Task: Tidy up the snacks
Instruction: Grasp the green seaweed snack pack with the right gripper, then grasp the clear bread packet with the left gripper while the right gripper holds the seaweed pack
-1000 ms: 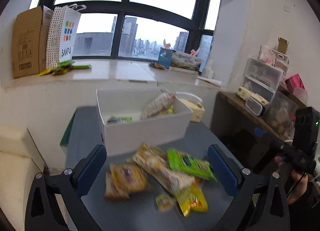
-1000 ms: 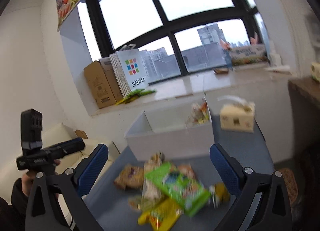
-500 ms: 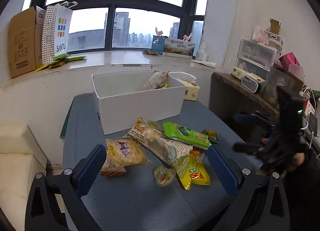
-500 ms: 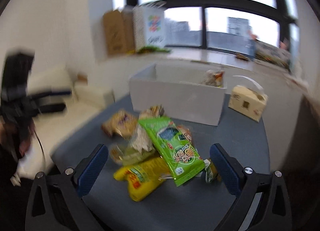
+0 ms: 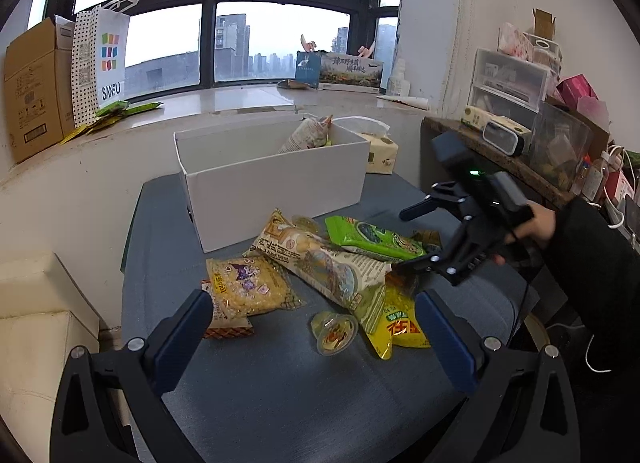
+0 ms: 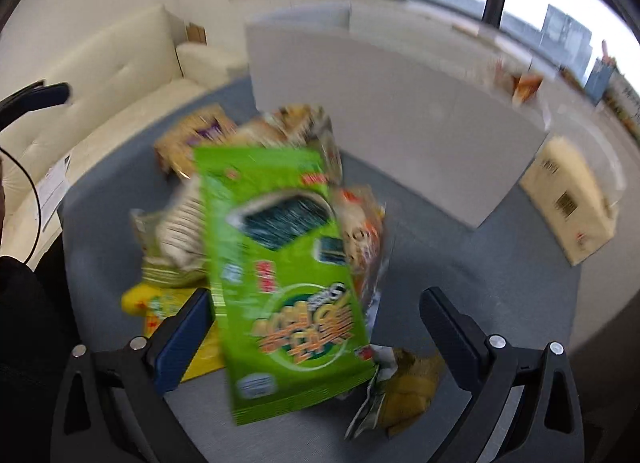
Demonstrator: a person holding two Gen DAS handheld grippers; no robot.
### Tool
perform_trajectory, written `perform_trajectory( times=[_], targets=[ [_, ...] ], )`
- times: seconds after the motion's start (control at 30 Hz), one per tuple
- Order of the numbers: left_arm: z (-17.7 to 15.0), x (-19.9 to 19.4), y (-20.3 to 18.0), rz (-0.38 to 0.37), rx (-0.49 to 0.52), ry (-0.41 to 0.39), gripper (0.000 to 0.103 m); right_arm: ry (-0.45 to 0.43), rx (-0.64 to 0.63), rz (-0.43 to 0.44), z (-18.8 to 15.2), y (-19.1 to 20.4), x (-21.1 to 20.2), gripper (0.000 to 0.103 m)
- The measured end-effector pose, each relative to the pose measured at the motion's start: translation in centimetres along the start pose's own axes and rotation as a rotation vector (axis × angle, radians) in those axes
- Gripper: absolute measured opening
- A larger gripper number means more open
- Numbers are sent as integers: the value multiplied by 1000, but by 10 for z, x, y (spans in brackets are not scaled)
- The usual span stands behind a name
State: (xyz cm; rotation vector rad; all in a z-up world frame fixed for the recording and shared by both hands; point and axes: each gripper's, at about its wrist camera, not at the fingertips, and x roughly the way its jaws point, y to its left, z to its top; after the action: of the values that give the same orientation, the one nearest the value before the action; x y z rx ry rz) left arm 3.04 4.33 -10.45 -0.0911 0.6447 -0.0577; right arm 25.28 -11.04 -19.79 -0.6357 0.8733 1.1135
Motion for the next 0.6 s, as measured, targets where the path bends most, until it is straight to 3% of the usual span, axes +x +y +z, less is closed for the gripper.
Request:
perform_trajectory(
  times=[0.1,0.17,0.3,0.4,0.6],
  targets=[
    [-2,1,7,3,-21,8,103,56,60,87,0,-11,17,102],
    [-4,2,11,16,-36,10,103,46,51,124,0,-7,19,73],
    [-6,2,19,27,-58,10,103,-7,38,123,-2,9,2,72],
    [-6,4,25,46,-74,13,103,-49,74,77,-7,14,-19,72],
    [-10,22,42,87,-111,58,103,-219,321,44,-31,12,-76,72]
  ],
)
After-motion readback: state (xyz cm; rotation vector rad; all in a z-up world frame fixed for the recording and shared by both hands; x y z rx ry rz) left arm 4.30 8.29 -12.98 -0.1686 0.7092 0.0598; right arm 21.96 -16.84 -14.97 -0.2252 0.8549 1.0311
